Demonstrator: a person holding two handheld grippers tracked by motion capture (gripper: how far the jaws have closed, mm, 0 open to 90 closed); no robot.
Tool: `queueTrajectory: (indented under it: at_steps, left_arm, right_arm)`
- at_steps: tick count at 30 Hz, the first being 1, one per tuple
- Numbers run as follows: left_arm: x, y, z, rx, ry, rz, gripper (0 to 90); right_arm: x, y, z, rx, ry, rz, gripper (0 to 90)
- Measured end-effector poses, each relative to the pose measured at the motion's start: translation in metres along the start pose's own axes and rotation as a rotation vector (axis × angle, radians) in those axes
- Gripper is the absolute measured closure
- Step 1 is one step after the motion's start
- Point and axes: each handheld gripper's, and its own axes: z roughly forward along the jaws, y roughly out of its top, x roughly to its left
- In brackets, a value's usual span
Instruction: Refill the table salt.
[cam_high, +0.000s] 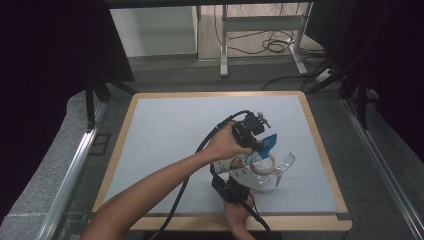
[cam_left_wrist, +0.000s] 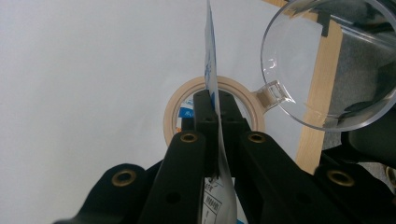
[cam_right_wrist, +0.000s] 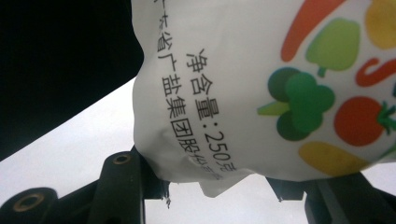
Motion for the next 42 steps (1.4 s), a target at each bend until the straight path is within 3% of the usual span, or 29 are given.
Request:
queueTrajectory:
  at_steps: [13, 24, 42]
  left_arm:
    - [0.002, 0.001, -0.001, 0.0, -0.013, -0.001, 90.0]
    - [0.007, 0.009, -0.005, 0.019, -0.058, 0.003, 90.0]
    - [0.007, 0.011, -0.002, 0.054, -0.059, 0.023, 90.0]
  right_arm:
    - [0.0, 0.001, -0.001, -0.002, 0.004, 0.004, 49.4]
    - [0.0, 0.007, -0.003, -0.019, 0.004, 0.002, 49.7]
    - [0.004, 0.01, -0.002, -0.02, -0.006, -0.008, 50.2]
